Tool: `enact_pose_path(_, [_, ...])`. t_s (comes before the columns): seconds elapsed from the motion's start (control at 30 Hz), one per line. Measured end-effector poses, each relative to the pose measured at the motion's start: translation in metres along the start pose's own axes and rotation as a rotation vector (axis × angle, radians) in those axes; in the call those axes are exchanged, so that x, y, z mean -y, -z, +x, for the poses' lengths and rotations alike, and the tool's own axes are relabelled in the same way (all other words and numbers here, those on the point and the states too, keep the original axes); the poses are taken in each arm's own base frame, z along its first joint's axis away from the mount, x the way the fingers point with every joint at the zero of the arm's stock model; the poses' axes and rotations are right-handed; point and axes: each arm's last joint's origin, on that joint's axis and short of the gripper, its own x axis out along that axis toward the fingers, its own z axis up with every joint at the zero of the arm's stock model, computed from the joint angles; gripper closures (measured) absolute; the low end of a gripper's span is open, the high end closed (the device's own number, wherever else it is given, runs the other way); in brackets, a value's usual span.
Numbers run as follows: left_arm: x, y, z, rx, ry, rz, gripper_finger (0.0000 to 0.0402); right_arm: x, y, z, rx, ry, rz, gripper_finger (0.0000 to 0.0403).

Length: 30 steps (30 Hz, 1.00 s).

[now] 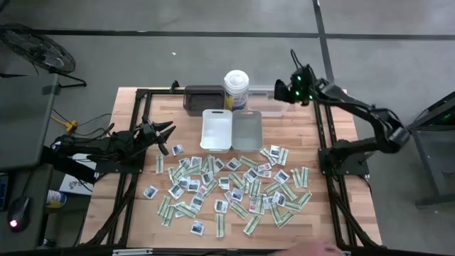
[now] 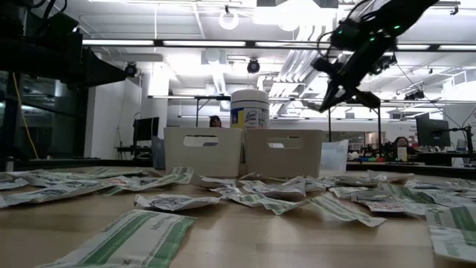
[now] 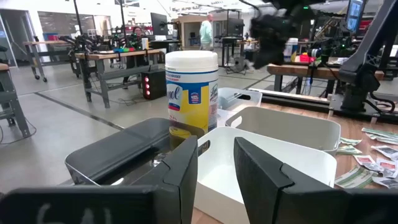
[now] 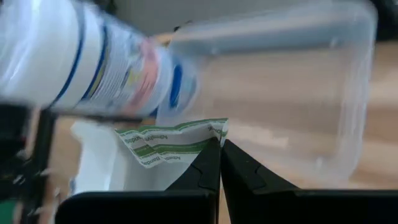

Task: Pick & Place First Aid Supplies
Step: Put the band aid into the transparent bin

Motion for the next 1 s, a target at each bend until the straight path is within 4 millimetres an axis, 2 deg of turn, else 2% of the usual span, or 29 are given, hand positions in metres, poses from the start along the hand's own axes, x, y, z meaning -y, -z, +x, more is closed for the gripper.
enact_pose_path(0.17, [0.0, 0.0, 0.0, 0.0, -0.001, 0.0, 0.03, -0.009, -0.031, 0.026, -0.058, 0.092, -0.003, 0.0403])
enact_pose_path(0.37, [0.0, 0.0, 0.0, 0.0, 0.0, 0.0, 0.03, -0.015, -0.053, 0.06, -0.169, 0.185, -0.002, 0.0403])
enact_pose_path(0.47, [0.0, 0.0, 0.0, 0.0, 0.0, 0.0, 0.03, -0.014, -0.057, 0.071, -0.227, 0.23, 0.005, 0.0403])
enact_pose_path(0.7, [0.0, 0.0, 0.0, 0.0, 0.0, 0.0, 0.03, -0.01, -0.055, 0.088, -0.318, 0.211, 0.034, 0.0399])
enact_pose_path(1.0, [0.0, 0.0, 0.0, 0.0, 0.0, 0.0, 0.03, -0.003, -0.048, 0.088, -0.351, 0.294, 0.053, 0.0341])
